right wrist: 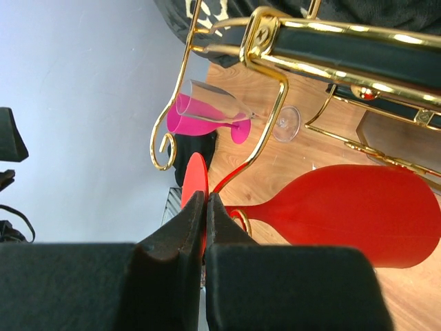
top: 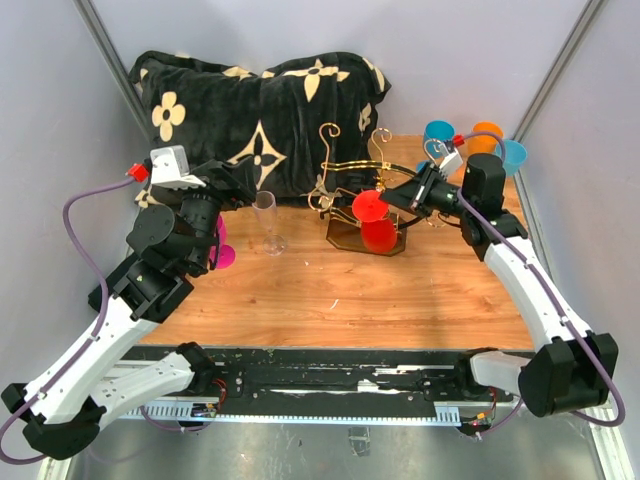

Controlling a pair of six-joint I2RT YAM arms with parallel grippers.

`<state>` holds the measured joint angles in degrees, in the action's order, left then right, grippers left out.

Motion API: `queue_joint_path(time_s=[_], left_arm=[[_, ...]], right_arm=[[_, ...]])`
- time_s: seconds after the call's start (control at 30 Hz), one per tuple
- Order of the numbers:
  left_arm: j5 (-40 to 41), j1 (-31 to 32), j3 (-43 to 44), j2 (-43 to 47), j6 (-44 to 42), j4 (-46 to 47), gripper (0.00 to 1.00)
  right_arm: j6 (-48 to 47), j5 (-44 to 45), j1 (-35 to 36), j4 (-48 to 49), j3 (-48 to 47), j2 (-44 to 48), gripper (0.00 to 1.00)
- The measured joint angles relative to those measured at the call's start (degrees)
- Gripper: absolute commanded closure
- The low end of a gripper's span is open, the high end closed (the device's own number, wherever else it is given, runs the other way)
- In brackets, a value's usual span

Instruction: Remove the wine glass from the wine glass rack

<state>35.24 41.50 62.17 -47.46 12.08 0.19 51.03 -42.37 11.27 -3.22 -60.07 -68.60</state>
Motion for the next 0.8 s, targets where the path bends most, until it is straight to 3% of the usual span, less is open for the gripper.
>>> queue_joint_path(time_s=[0.2,0.47,0.8], left_arm=[[0.0,0.0,0.3,0.0,0.5,-1.6,0.19],[0.0,0.0,1.6,0.1,1.2,-4.5,0.19],[-0.5,0.0,1.7,0.2,2.1,-7.0,0.13]], right_arm=[[-0.5,1.6,-0.1,0.1,-2.0,-1.0,0.99],[-4.6,3.5,-7.1,-3.6,-6.2,2.8,0.99],[-7.6,-1.6,-8.0,-7.0,-5.8,9.6,0.99]])
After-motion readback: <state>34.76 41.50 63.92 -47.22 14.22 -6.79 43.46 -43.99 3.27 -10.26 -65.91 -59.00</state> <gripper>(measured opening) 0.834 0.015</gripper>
